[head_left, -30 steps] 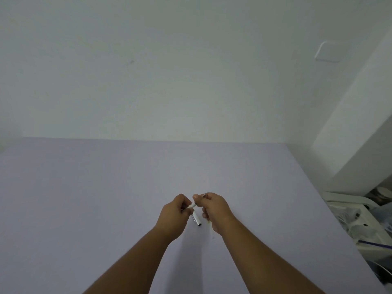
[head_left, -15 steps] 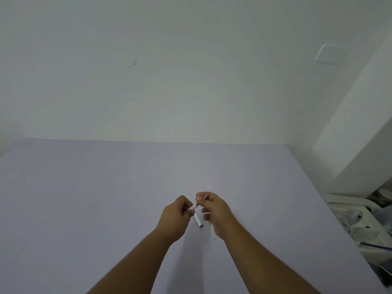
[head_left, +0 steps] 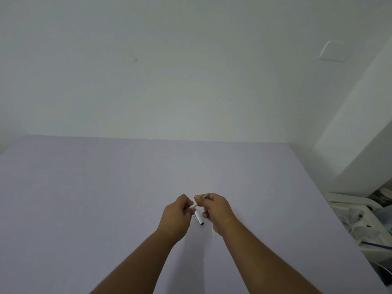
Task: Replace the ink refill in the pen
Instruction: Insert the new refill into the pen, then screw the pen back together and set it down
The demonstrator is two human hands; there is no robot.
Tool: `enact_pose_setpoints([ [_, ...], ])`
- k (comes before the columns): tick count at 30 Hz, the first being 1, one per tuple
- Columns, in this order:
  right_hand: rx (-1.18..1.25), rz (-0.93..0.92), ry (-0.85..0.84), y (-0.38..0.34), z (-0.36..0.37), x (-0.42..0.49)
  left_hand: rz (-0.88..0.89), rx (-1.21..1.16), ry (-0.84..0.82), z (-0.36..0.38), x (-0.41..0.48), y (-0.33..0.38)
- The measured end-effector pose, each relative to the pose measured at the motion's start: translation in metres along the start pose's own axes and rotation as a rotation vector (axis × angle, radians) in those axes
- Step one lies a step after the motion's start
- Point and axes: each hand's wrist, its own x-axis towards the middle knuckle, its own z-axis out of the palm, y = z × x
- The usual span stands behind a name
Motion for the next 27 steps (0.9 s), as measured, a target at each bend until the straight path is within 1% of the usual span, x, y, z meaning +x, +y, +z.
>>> enact_pose_setpoints([
  [4, 0.008, 0.019, 0.004, 0.001, 0.002, 0.003, -0.012, -0.015, 0.016, 0.001, 0.001, -0.003],
  [7, -0.009, 0.033, -0.049, 0.004, 0.001, 0.006, -0.053, -0.079, -0.005, -0.001, 0.0, -0.006],
  [9, -0.048, 0.037, -0.08, 0.002, 0.0, 0.01, -0.096, -0.163, -0.008, -0.002, 0.001, -0.008],
  [10, -0.066, 0.033, -0.068, 0.0, 0.0, 0.014, -0.131, -0.223, -0.001, -0.003, 0.002, -0.01],
  [13, -0.052, 0.015, 0.046, -0.002, 0.0, 0.031, -0.283, -0.454, 0.015, -0.005, 0.007, -0.014],
  [14, -0.099, 0.002, 0.092, 0.0, 0.0, 0.036, -0.32, -0.509, 0.013, -0.006, 0.01, -0.017],
  [15, -0.235, -0.018, 0.14, 0.004, 0.0, 0.043, -0.345, -0.544, 0.008, -0.006, 0.012, -0.02],
  [16, -0.453, -0.042, 0.169, 0.011, 0.0, 0.05, -0.361, -0.567, 0.001, -0.007, 0.015, -0.024],
  [18, -0.889, -0.059, 0.156, 0.025, 0.003, 0.06, -0.381, -0.571, -0.016, -0.007, 0.019, -0.033],
  [19, -1.024, -0.055, 0.136, 0.032, 0.005, 0.063, -0.393, -0.564, -0.024, -0.007, 0.021, -0.038],
  [21, -1.163, -0.061, 0.108, 0.048, 0.008, 0.068, -0.427, -0.574, -0.043, -0.006, 0.024, -0.047],
  [23, -1.239, -0.1, 0.108, 0.06, 0.011, 0.072, -0.453, -0.599, -0.065, -0.006, 0.026, -0.054],
  [25, -1.258, -0.112, 0.125, 0.067, 0.014, 0.075, -0.469, -0.611, -0.083, -0.006, 0.028, -0.059],
  [27, -1.225, -0.109, 0.137, 0.069, 0.017, 0.078, -0.481, -0.604, -0.099, -0.007, 0.031, -0.062],
])
